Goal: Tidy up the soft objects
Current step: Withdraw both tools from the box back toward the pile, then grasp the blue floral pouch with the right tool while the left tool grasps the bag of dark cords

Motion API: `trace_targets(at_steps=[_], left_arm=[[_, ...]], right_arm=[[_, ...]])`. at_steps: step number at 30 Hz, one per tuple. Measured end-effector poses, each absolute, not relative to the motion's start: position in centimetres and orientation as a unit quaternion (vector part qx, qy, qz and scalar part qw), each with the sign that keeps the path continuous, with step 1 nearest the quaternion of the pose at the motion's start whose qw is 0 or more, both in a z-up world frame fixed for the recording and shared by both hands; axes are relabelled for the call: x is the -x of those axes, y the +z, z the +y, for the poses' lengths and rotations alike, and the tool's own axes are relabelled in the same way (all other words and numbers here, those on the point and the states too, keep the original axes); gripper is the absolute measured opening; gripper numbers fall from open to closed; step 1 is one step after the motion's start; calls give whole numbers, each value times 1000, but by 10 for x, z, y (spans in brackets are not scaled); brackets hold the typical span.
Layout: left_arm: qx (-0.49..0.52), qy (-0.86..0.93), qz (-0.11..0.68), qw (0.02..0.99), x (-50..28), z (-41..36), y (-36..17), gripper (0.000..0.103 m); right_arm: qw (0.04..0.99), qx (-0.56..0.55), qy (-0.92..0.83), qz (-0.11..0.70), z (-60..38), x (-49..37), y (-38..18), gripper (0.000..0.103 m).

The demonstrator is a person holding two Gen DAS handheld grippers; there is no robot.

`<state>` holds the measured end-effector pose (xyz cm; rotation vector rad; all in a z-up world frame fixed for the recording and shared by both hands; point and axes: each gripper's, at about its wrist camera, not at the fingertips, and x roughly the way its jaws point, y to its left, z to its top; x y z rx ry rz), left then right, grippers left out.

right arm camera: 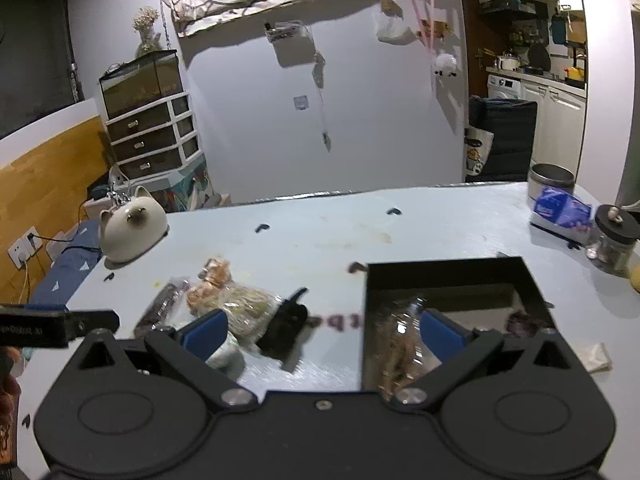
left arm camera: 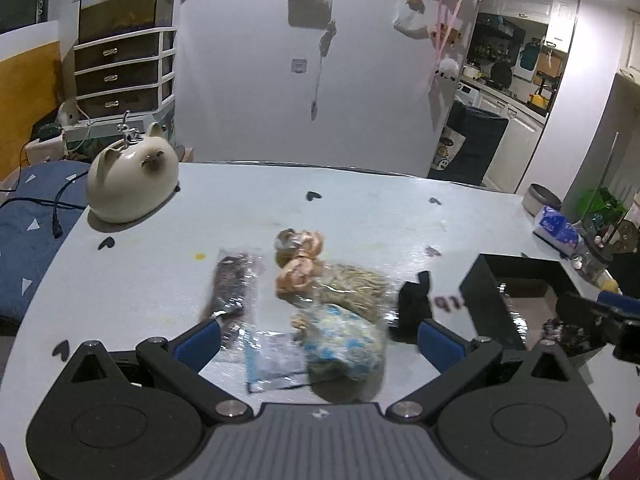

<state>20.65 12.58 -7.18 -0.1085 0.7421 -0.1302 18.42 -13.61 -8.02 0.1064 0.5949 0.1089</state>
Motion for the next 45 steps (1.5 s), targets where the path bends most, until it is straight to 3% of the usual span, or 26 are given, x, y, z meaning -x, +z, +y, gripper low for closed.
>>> trace_targets(at_steps=[12, 32, 34, 36, 43, 45], left_arm=[[59, -51, 387, 919, -261, 182, -90, 103], [102, -50, 481, 869, -370, 218, -169, 102], [118, -58, 484, 865, -374, 222, -172, 95], [126, -60, 491, 860, -377, 223, -176, 81], [89, -54, 505, 857, -381, 211, -184, 73], [80, -52, 504, 858, -381, 209, -184, 66]], right_arm=[[953, -29, 58, 297, -91, -217, -81, 103], [925, -44, 103, 362, -63, -269, -97, 103], [919, -48, 105, 378, -60, -277, -102, 103], [916, -31, 104, 385, -53, -282, -107, 103], [902, -15, 138, 409, -31, -302, -122, 103], [892, -23, 151, 425, -26, -309, -129, 103]])
